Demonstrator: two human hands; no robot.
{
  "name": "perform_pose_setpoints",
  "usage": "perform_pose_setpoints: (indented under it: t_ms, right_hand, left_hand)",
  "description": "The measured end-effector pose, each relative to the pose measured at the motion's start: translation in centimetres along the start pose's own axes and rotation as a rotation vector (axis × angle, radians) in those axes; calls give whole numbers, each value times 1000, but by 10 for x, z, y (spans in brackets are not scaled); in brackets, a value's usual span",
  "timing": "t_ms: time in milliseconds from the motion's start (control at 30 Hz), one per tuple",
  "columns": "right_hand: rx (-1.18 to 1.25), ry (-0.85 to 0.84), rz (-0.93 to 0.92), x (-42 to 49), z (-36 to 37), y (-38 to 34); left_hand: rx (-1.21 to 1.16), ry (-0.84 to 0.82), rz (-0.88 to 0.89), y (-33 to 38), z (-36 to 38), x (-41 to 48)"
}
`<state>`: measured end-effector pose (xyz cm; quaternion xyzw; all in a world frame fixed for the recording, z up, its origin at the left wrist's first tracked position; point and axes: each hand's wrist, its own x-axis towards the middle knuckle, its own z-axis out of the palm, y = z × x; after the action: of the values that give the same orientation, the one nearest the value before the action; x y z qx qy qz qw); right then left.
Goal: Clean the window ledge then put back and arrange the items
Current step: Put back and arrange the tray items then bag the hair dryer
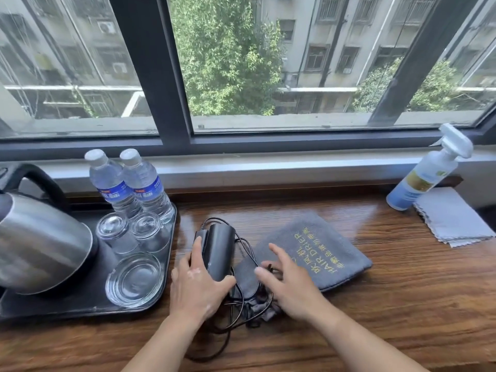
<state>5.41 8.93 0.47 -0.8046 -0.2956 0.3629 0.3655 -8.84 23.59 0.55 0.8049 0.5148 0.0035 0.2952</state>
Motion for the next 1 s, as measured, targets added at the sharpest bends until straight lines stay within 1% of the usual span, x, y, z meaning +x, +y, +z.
perform_pose_setpoints:
  t_ms: [33, 67, 100, 133, 167, 200, 233, 267, 300, 333, 367, 433, 467, 533, 633, 867, 1000]
  right_hand:
    - [-25, -2, -31, 1, -11, 2]
    - [-79, 31, -74, 4, -25, 6]
    - [-170, 89, -111, 8, -38, 12]
    - [-282, 146, -149, 13, -53, 19]
    - [-393, 171, -195, 21, -65, 28]
    - [-495, 149, -235, 28, -74, 36]
    - [-577, 87, -257, 35, -80, 42]
    - [-643, 15, -266, 41, -81, 45]
    - [-691, -44, -278, 46, -81, 47]
    - [-729, -87, -284, 48, -78, 46]
    - [-757, -117, -284, 48, -75, 47]
    - [-804, -152, -259, 46, -70, 54]
    - [-842, -151, -258, 44, -69, 61]
    - [-920, -127, -253, 38, -71, 78]
    - [-955, -57, -208, 33, -81, 97]
    - [-916, 92, -3, 19, -139, 139]
    - [-877, 87, 57, 12, -159, 141]
  left_hand:
    - [25, -21, 3, 0, -1, 0]
    - [64, -37, 10, 0, -2, 0]
    - [111, -21, 36, 0, -3, -2]
    - [155, 41, 95, 1, -4, -4]
    - [158, 139, 199, 4, -4, -6]
    - [122, 224, 340, 7, -2, -8]
    - [69, 265, 497, 13, 2, -10]
    - [29, 242, 643, 21, 9, -11]
    - [28, 161, 763, 29, 17, -13]
    - [68, 56, 852, 37, 25, -15]
    - [133, -46, 890, 45, 32, -16]
    - [301, -220, 831, 52, 42, -15]
    - [371, -255, 794, 51, 44, -13]
    - [402, -233, 788, 46, 46, -9]
    - [421, -145, 843, 38, 48, -7]
    - [496, -59, 846, 33, 48, 0]
    - [528, -69, 817, 29, 49, -1]
